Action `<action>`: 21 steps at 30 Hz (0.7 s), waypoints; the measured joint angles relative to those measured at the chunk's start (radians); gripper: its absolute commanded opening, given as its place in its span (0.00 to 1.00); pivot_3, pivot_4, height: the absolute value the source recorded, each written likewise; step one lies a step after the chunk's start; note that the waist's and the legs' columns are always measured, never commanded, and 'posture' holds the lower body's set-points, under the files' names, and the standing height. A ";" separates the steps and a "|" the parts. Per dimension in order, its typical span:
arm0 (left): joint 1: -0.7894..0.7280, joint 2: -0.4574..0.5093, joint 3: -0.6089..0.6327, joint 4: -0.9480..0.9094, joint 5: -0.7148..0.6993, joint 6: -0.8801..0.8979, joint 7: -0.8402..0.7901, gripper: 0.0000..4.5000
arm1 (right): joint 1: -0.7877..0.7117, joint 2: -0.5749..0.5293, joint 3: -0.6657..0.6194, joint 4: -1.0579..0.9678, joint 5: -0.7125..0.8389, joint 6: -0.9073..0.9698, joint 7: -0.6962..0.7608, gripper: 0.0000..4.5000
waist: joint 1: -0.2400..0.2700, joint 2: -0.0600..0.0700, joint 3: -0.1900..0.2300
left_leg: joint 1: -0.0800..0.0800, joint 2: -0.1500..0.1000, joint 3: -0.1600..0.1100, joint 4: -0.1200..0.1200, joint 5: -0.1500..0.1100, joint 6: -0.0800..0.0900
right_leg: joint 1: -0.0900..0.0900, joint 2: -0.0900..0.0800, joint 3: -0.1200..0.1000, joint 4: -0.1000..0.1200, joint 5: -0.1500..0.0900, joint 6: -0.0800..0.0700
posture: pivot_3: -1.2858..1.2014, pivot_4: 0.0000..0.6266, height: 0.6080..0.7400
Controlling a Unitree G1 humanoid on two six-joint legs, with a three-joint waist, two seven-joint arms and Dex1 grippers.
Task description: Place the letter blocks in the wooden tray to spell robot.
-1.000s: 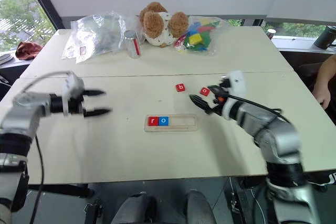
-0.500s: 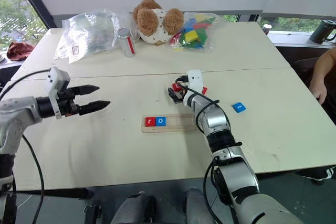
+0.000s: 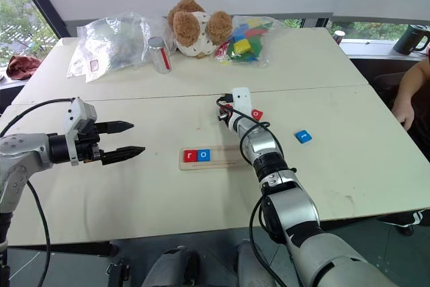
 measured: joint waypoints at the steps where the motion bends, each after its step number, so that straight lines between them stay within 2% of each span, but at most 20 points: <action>1: 0.000 0.000 -0.001 -0.001 -0.001 0.001 0.001 1.00 | -0.001 0.001 0.002 0.003 -0.003 -0.002 -0.001 0.26 | -0.001 0.000 0.000 | 0.000 0.000 0.000 0.000 0.000 0.000 | 0.000 0.000 0.000 0.000 0.000 0.000 | 0.52 0.24 1.00; 3: -0.007 0.000 -0.010 -0.008 -0.002 0.003 0.003 1.00 | 0.000 0.002 0.003 -0.002 -0.020 -0.002 -0.005 0.26 | -0.004 0.000 0.000 | 0.000 0.000 0.000 0.000 0.000 0.000 | 0.000 0.000 0.000 0.000 0.000 0.000 | 0.52 0.24 1.00; 5: -0.020 -0.002 -0.036 -0.019 -0.003 0.003 0.001 1.00 | 0.037 -0.007 0.003 -0.089 -0.022 0.028 -0.005 0.26 | -0.001 0.000 0.000 | 0.000 0.000 0.000 0.000 0.000 0.000 | 0.000 0.000 0.000 0.001 0.000 0.000 | 0.52 0.24 1.00; 9: -0.036 -0.004 -0.098 -0.049 -0.004 -0.002 -0.029 1.00 | 0.216 -0.051 -0.024 -0.538 -0.028 0.193 -0.053 0.26 | 0.012 0.000 0.000 | -0.002 0.000 -0.002 0.000 0.000 0.000 | -0.001 0.000 0.000 0.001 0.000 0.000 | 0.52 0.24 1.00; 11: -0.062 -0.010 -0.149 -0.051 -0.001 -0.007 -0.049 1.00 | 0.364 -0.061 -0.068 -0.870 -0.038 0.363 -0.114 0.26 | 0.024 0.000 0.000 | -0.003 0.000 -0.003 0.000 -0.001 0.001 | 0.000 0.000 0.000 0.001 0.000 0.000 | 0.52 0.24 1.00; 14: -0.114 -0.035 -0.207 -0.044 0.007 -0.025 -0.069 1.00 | 0.557 -0.030 -0.107 -1.235 -0.049 0.612 -0.185 0.26 | 0.035 0.000 0.000 | -0.003 0.000 -0.002 0.000 -0.001 0.002 | 0.000 0.000 0.000 0.001 0.000 0.000 | 0.52 0.24 1.00; 17: -0.175 -0.066 -0.254 -0.025 0.018 -0.041 -0.090 1.00 | 0.679 0.005 -0.102 -1.459 -0.062 0.787 -0.223 0.26 | 0.031 0.000 0.000 | -0.001 0.000 0.000 0.001 -0.003 0.007 | 0.000 0.001 0.002 0.000 0.000 0.000 | 0.52 0.24 1.00; 21: -0.221 -0.085 -0.296 0.019 0.029 -0.052 -0.124 1.00 | 0.772 0.014 -0.079 -1.579 -0.079 0.885 -0.249 0.26 | 0.031 0.000 0.000 | 0.005 0.001 0.000 0.001 -0.003 0.007 | 0.005 0.004 0.002 0.001 0.000 0.000 | 0.52 0.24 1.00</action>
